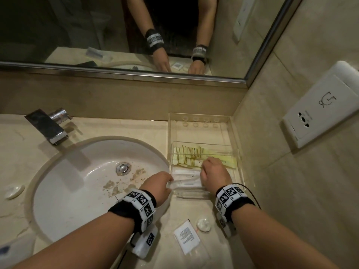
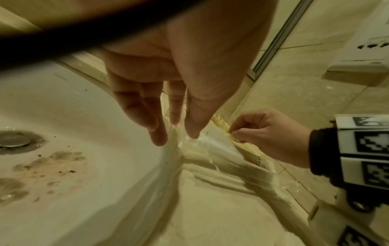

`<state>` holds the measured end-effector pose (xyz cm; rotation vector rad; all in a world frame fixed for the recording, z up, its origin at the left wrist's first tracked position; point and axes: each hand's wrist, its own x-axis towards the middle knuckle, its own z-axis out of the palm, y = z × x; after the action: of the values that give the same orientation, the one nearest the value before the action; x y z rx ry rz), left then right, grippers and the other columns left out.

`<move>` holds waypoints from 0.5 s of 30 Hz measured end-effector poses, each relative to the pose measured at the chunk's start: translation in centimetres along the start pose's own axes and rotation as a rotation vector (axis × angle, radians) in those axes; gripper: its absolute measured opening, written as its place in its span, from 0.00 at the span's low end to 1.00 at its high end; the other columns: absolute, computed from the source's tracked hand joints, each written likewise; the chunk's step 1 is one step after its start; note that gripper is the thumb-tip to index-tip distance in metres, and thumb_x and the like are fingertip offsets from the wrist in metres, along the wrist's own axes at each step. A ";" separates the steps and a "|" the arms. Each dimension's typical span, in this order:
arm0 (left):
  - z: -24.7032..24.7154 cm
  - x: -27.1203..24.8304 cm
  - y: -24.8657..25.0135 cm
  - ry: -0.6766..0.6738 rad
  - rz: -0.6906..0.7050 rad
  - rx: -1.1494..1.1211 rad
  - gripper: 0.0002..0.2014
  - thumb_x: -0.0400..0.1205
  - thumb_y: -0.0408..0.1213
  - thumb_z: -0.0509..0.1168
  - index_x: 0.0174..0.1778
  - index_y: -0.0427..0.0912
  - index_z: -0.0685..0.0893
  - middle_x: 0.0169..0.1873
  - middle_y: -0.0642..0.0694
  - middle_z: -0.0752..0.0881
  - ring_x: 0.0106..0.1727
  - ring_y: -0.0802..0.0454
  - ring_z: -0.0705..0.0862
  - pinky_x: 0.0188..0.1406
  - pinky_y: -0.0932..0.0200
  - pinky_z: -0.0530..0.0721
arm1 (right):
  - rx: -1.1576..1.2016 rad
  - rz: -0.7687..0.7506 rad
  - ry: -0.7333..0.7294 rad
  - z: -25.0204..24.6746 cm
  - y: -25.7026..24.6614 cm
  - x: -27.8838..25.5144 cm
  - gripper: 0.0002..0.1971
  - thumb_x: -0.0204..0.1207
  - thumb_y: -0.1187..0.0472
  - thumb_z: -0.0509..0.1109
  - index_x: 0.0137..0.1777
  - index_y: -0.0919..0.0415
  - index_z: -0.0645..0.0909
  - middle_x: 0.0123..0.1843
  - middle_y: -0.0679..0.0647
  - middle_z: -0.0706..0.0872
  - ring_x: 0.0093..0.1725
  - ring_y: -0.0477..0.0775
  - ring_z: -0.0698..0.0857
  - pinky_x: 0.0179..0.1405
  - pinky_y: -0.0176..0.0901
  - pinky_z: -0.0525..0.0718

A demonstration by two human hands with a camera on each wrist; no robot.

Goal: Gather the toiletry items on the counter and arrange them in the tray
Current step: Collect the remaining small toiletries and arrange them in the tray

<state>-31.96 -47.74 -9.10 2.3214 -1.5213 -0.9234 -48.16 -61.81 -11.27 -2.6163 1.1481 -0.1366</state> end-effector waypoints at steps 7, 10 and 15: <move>0.1 0.6 0.2 0.010 0.032 0.062 0.14 0.83 0.37 0.64 0.65 0.43 0.81 0.65 0.46 0.83 0.65 0.47 0.81 0.66 0.55 0.77 | -0.037 0.203 -0.052 -0.4 2.3 0.1 0.11 0.80 0.64 0.61 0.57 0.63 0.80 0.57 0.57 0.82 0.53 0.56 0.82 0.55 0.46 0.84; 0.2 1.0 0.1 0.004 0.041 0.071 0.13 0.83 0.37 0.64 0.63 0.43 0.82 0.63 0.46 0.84 0.63 0.46 0.82 0.64 0.54 0.78 | -0.039 0.215 -0.051 -0.6 2.5 0.4 0.10 0.80 0.65 0.60 0.57 0.64 0.79 0.59 0.56 0.80 0.53 0.56 0.82 0.50 0.42 0.82; 0.1 1.5 0.0 0.009 0.037 0.041 0.10 0.84 0.39 0.61 0.58 0.42 0.83 0.61 0.45 0.84 0.61 0.46 0.82 0.62 0.54 0.78 | -0.066 0.203 -0.051 -1.1 2.7 0.7 0.10 0.80 0.62 0.60 0.56 0.62 0.80 0.57 0.56 0.82 0.51 0.56 0.82 0.54 0.48 0.84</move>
<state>-31.65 -49.04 -9.76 2.3135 -1.5885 -0.8805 -49.78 -64.28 -11.04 -2.5232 1.4130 0.0092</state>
